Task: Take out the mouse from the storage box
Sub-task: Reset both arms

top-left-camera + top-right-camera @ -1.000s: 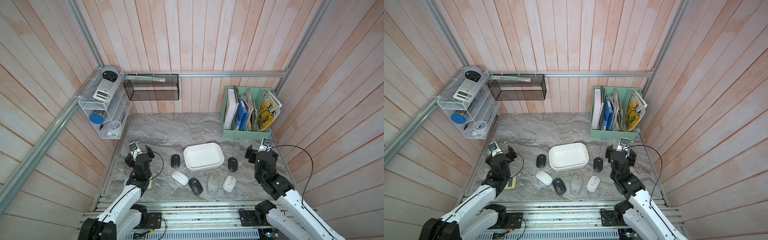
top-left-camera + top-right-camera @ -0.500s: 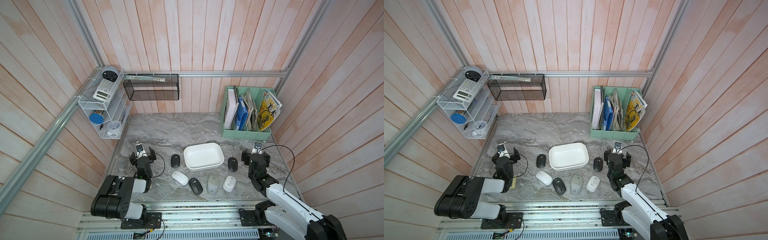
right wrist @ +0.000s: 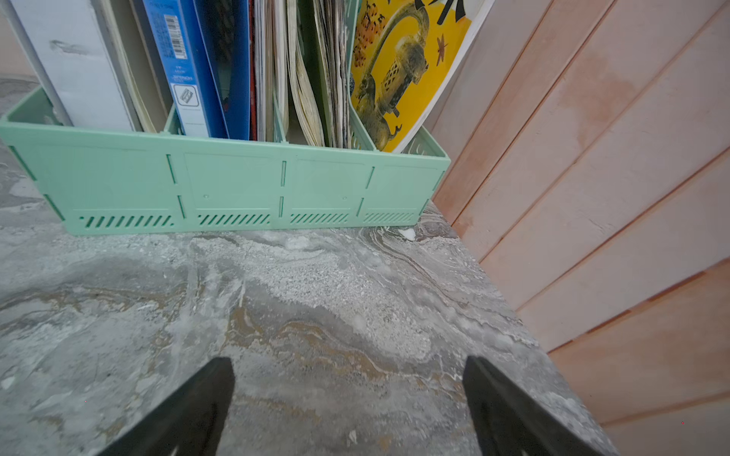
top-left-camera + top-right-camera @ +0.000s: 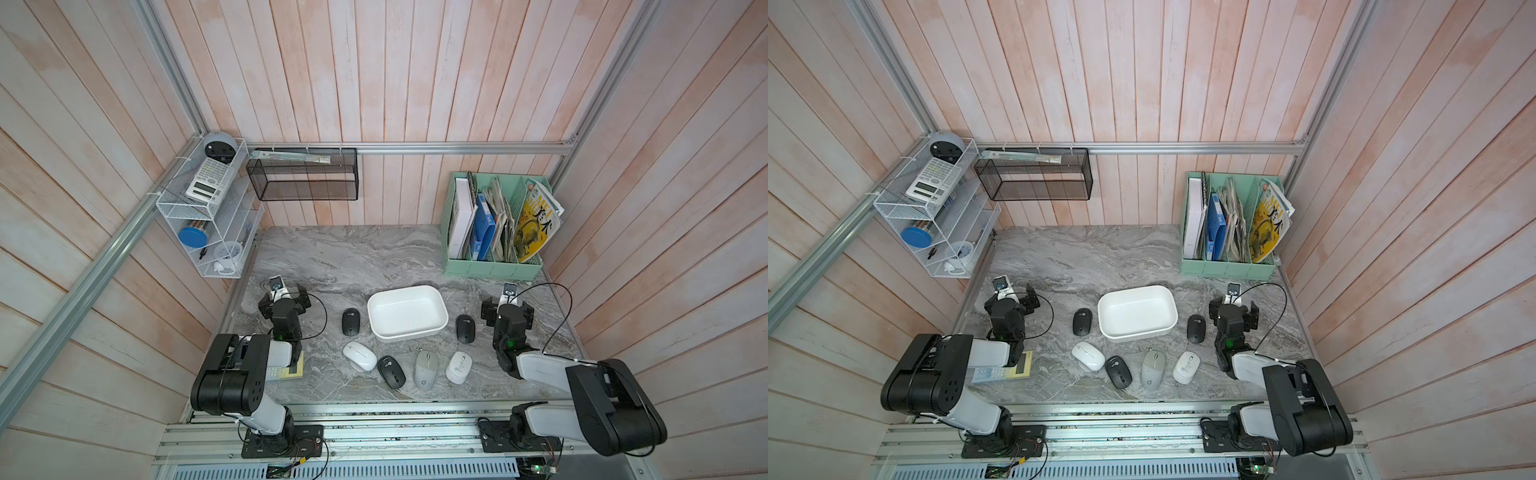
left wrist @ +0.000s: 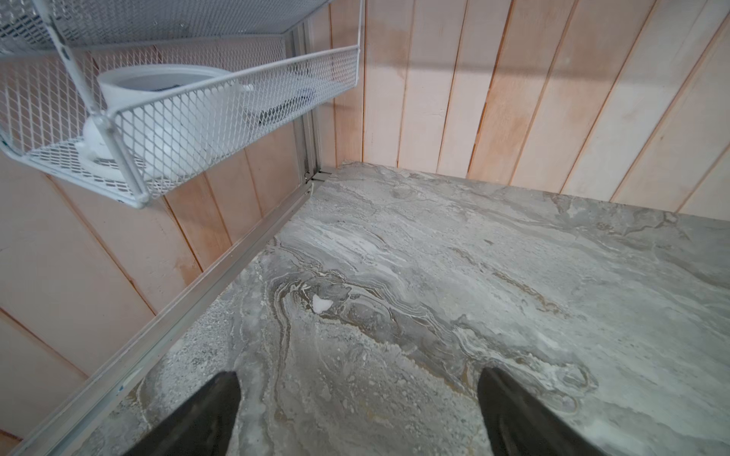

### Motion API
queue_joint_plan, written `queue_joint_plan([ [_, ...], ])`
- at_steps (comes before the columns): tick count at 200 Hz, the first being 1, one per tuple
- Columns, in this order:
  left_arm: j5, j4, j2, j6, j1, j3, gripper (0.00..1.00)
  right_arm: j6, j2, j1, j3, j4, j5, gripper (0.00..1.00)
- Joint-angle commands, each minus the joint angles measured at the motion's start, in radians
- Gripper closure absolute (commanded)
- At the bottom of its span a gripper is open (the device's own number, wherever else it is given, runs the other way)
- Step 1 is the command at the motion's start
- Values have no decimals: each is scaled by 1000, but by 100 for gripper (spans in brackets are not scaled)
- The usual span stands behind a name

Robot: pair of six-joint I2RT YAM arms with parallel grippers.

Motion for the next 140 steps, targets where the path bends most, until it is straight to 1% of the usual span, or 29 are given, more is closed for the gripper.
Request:
queue_joint_plan([
  [1,10,-17,-7,-12,4,-1,0,1,113,-35,44,112,-158,2],
  [8,11,-21,-8,-13,4,-2,0,11,157,-48,61,128,-171,2],
  [22,10,-20,-8,-11,4,-1,0,20,214,-68,51,236,-182,2],
  [39,12,-19,-7,-12,3,-1,0,29,195,-67,64,175,-157,2],
  [70,11,-19,-7,-13,4,-1,0,40,204,-69,73,175,-142,2],
  [95,11,-16,-7,-9,3,-3,0,53,203,-68,76,168,-106,2],
  [110,65,8,-6,15,1,-15,0,53,204,-68,75,167,-106,3],
  [118,93,-38,-8,21,1,5,0,53,205,-69,76,167,-106,2],
  [140,116,-55,-6,9,15,17,0,52,204,-68,76,167,-105,2],
])
